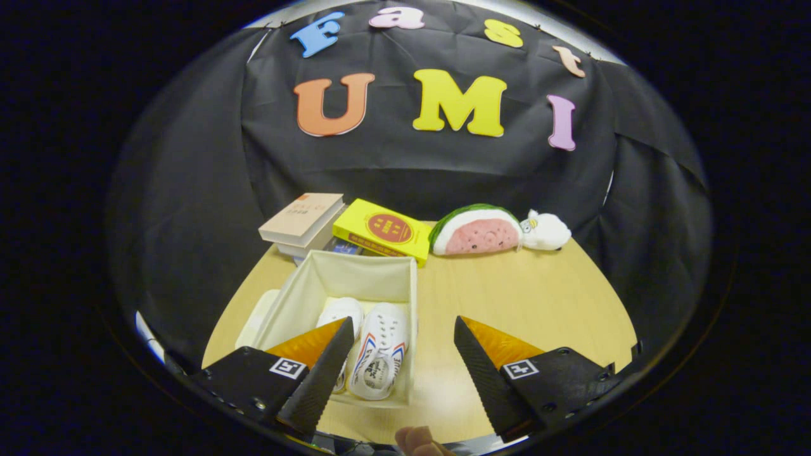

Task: Open the storage box then place both shoes into the box .Put the left shoe in first, then the right shoe, with the right side of both shoes facing outward in a uniform manner.

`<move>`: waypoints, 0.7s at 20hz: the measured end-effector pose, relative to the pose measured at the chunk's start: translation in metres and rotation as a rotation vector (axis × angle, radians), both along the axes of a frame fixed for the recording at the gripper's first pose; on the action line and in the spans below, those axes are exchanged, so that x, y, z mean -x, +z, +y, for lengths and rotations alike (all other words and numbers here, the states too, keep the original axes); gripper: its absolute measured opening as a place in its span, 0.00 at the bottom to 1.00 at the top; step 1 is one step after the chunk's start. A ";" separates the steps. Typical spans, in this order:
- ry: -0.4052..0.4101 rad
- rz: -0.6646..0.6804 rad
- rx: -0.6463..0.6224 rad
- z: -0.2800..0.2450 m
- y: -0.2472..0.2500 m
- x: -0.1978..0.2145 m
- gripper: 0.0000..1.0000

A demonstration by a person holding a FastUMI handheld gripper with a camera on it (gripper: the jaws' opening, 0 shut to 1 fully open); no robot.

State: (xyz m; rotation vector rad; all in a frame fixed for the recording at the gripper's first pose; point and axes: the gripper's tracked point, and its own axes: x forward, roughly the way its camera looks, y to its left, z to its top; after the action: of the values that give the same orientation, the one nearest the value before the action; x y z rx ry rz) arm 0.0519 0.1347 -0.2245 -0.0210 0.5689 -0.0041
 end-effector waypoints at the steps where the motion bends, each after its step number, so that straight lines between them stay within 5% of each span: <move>1: -0.005 -0.029 -0.005 -0.008 0.014 0.002 0.96; 14: -0.033 -0.406 0.010 -0.100 0.177 0.042 0.96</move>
State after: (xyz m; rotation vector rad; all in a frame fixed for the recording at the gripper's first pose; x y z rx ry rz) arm 0.0102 0.0350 -0.0471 -0.0201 0.1633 -0.0421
